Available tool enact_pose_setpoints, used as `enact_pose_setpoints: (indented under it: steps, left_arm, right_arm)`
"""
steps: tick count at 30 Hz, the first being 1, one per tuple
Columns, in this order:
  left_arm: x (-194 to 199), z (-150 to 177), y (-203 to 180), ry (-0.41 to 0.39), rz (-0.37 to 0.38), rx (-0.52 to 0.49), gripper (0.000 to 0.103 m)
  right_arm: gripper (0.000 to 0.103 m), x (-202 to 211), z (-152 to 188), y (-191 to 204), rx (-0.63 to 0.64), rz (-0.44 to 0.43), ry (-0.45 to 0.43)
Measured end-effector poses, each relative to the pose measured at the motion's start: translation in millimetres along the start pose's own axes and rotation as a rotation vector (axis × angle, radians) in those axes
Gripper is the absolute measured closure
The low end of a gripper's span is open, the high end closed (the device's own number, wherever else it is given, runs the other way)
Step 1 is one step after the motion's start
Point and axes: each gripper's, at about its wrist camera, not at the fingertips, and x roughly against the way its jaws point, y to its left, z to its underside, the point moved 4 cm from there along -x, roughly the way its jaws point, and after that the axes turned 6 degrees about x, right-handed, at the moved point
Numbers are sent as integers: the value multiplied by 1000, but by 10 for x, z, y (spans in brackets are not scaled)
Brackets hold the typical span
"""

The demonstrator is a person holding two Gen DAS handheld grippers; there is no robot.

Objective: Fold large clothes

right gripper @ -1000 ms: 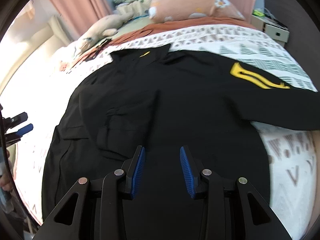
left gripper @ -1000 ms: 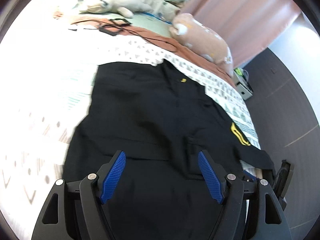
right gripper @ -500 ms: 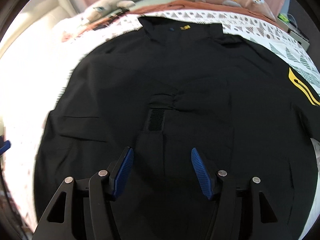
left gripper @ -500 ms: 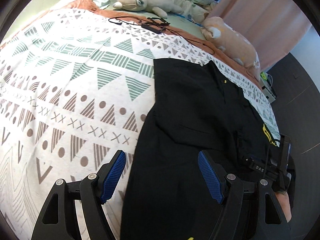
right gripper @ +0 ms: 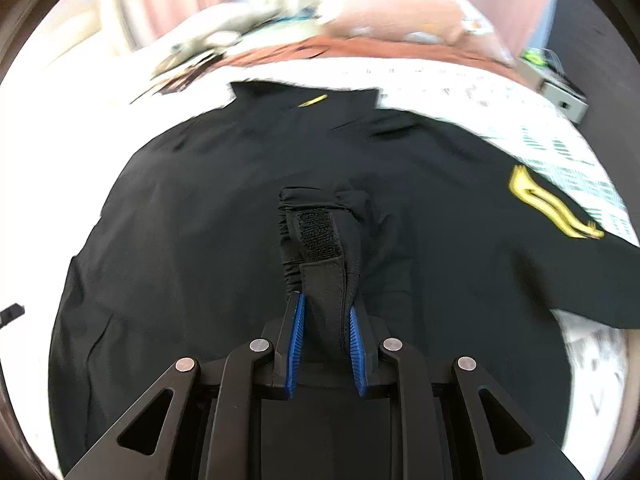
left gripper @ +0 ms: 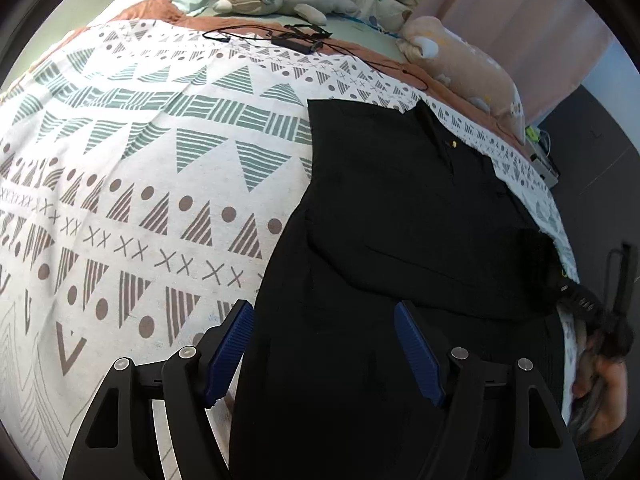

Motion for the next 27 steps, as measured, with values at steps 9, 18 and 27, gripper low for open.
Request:
enact_pose_setpoints:
  steps: [9, 18, 27]
  left_arm:
    - [-306, -53, -12, 24, -98, -61, 40]
    - [-601, -90, 206, 40, -155, -52, 61]
    - [-844, -307, 268, 18, -170, -28, 61]
  right_arm:
    - [54, 264, 154, -907, -187, 40, -22]
    - [51, -319, 443, -1082, -275, -61, 100]
    - [51, -726, 374, -1011, -272, -41, 99]
